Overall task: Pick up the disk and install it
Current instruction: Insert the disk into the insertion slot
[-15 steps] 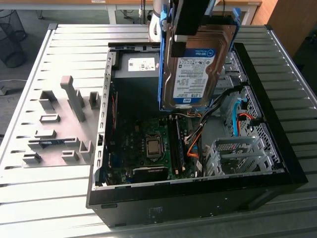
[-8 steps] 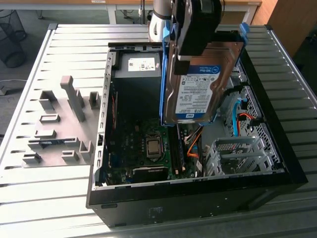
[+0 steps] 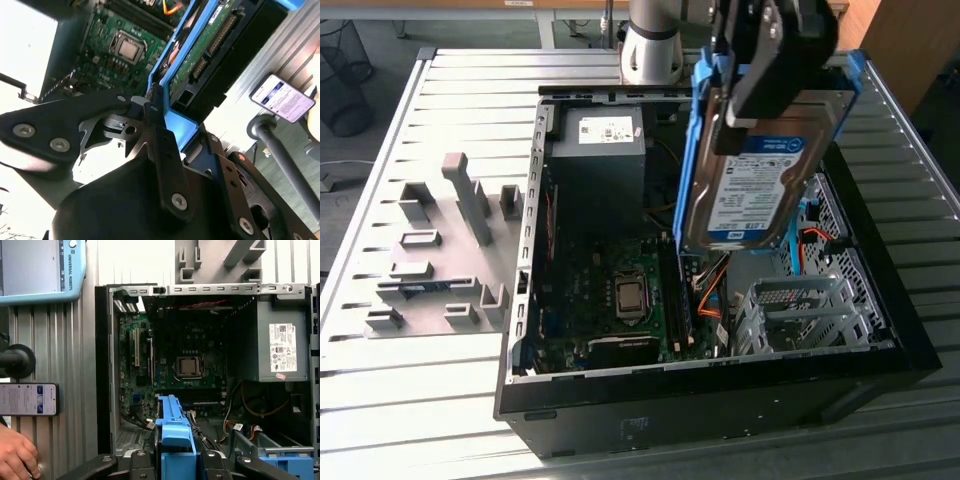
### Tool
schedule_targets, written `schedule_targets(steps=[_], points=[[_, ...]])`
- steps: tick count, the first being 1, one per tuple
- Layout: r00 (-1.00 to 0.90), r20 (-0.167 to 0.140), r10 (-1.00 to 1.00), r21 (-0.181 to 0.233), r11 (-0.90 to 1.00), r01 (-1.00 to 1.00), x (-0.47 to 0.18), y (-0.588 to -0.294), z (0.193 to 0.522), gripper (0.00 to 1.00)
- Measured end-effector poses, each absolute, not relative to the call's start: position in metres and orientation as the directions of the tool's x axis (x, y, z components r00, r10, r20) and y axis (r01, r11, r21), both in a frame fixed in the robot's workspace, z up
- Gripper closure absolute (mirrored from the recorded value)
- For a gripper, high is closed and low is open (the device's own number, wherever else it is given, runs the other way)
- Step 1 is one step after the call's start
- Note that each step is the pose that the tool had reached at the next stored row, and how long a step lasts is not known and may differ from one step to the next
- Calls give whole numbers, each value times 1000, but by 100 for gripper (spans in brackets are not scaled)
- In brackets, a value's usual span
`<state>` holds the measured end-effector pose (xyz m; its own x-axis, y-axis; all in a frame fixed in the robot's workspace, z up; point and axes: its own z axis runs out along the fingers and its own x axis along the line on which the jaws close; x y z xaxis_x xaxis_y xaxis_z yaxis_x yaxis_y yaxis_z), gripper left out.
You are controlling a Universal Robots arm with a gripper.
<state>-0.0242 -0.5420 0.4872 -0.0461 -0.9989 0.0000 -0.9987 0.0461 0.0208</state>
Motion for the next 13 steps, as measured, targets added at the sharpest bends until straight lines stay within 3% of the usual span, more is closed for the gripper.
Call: schedule_targets(steps=[13], points=[[-46,0,-999,21,46,-999,-15,-552,484,64]])
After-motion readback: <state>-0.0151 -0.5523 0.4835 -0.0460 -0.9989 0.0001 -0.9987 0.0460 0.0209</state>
